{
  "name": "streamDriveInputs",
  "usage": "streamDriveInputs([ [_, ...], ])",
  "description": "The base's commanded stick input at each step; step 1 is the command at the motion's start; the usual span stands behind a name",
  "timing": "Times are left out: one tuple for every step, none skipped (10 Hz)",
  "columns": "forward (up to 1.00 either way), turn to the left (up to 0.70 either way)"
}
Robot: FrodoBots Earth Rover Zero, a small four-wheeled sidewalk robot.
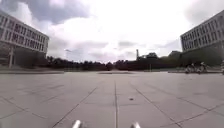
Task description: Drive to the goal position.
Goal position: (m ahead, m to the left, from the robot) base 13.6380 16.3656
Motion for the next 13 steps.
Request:
streamDriveInputs([
  [0.70, 0.00],
  [0.70, 0.00],
  [0.70, 0.00],
  [0.70, 0.00],
  [0.70, 0.00],
  [0.70, 0.00],
  [0.70, 0.00],
  [0.70, 0.00],
  [0.70, 0.00],
  [0.70, 0.00],
  [0.70, 0.00],
  [0.70, 0.00],
  [0.70, 0.00],
])
